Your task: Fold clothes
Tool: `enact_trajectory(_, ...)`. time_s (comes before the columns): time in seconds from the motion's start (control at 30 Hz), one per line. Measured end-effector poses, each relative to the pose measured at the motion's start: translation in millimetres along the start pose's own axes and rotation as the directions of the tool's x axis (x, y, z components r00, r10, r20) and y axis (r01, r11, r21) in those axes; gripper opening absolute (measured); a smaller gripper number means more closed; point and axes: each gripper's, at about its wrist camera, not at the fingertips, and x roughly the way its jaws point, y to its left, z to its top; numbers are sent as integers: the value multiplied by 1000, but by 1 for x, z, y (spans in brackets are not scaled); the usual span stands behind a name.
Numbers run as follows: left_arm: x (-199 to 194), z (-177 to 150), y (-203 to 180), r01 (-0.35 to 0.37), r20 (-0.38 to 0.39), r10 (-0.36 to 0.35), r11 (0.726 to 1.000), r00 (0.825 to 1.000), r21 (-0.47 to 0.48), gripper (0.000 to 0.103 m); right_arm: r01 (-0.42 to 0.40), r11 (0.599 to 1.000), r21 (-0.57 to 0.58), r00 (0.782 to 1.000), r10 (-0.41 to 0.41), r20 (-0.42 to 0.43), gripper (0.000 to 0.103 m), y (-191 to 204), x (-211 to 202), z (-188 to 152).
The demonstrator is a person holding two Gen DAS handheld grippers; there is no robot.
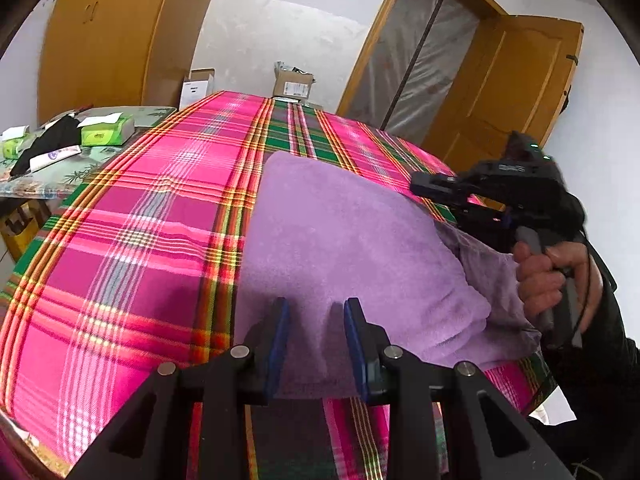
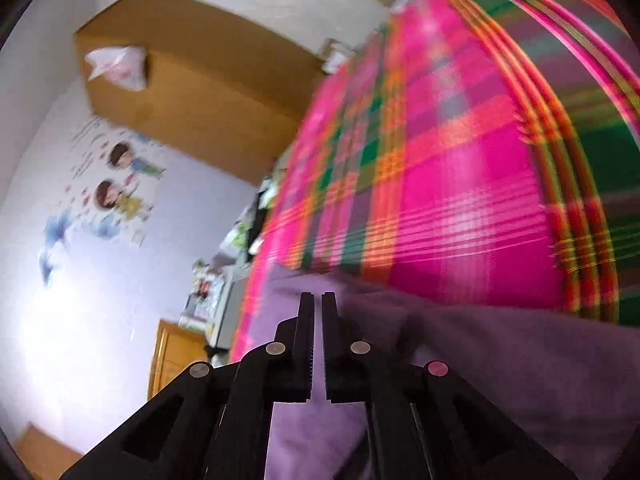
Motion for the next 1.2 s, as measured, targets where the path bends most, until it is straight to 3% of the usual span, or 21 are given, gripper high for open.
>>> enact_trajectory(0.2,-11,-3,5,-14,18,15,1000,1000,-22,29,-20,995,-103,997,12,-74,5,16,-3,-31)
enact_trajectory(0.3,-7,-6,7,-15,6,15,1000,1000,-26,29,32,995,-92,992,-43,-121,0,3,9,-41)
enact_trajectory(0.37,-8,-6,5,-22,7,22,1000,1000,-20,29,29,997,-66,991,-37,-126,0,0,9,-43)
enact_trajectory(0.4,-10,-6,4,-25,8,25,1000,1000,-17,29,28,997,-78,992,-38,-121,6,3,6,-44)
enact_trajectory(0.6,-23,-9,6,-42,33,43,999,999,-35,29,-38,976,-214,988,5,-154,6,32,-10,-64)
enact_trajectory(0.77,-27,-9,17,-76,36,79,995,996,-67,29,-16,952,-305,974,-54,-222,5,30,-2,-91)
enact_trajectory(0.8,-28,-9,19,-74,39,77,994,996,-75,29,-7,952,-305,973,-64,-222,1,27,-1,-92)
enact_trajectory(1.2,-8,-5,39,9,11,-7,983,1000,-185,33,-27,958,-284,977,-35,-212,1,16,-2,-93)
